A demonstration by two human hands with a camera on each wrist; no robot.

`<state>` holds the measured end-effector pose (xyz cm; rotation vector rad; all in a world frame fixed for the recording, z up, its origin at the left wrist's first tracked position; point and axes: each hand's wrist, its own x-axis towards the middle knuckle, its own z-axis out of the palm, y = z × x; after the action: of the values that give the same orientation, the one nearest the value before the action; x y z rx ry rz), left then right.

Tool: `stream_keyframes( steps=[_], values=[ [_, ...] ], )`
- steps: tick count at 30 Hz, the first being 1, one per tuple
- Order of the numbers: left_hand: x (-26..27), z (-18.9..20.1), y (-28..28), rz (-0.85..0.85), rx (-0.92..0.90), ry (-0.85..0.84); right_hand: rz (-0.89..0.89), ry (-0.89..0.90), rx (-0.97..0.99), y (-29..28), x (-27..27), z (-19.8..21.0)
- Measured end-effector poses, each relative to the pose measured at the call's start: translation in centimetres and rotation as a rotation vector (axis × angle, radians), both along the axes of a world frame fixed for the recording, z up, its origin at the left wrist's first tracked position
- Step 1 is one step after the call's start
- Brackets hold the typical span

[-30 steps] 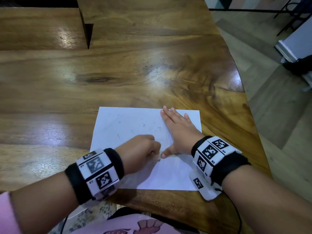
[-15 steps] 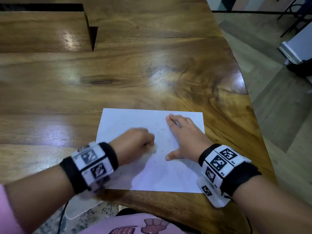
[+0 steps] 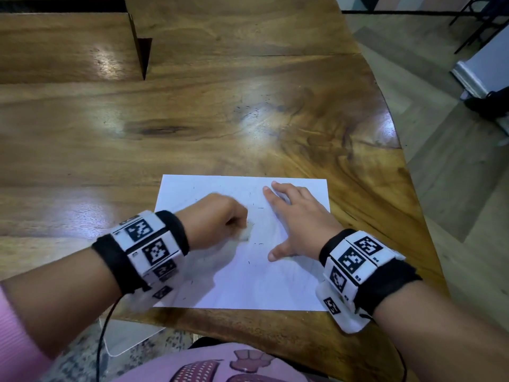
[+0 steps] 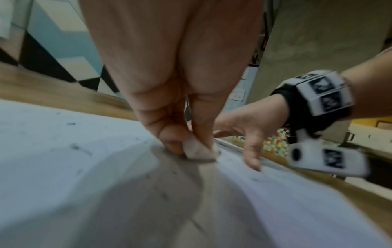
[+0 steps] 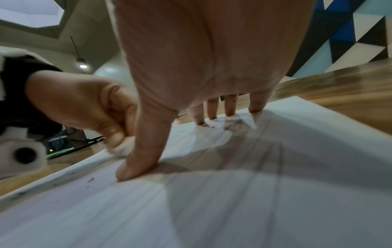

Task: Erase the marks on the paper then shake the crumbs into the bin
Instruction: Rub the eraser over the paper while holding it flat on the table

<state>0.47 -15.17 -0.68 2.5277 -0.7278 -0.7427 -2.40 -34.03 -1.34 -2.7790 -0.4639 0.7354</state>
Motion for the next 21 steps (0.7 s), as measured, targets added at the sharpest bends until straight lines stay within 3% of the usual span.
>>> stream_keyframes(
  steps=[5, 11, 17, 21],
  values=[
    [4.0, 0.0, -2.4, 0.209, -0.032, -0.203, -0.001, -0.005, -0.009, 0.0, 0.0, -0.1],
    [1.1, 0.1, 0.0, -0.005, 0.065, 0.016, -0.007, -0.006, 0.013, -0.1, -0.1, -0.3],
    [4.0, -0.1, -2.5, 0.192, -0.041, -0.195, -0.007, -0.010, 0.013, -0.1, 0.0, -0.4],
    [-0.7, -0.9, -0.2, 0.038, -0.119, -0.133, -0.011, 0.001, 0.027, -0.2, -0.1, -0.2]
  ],
)
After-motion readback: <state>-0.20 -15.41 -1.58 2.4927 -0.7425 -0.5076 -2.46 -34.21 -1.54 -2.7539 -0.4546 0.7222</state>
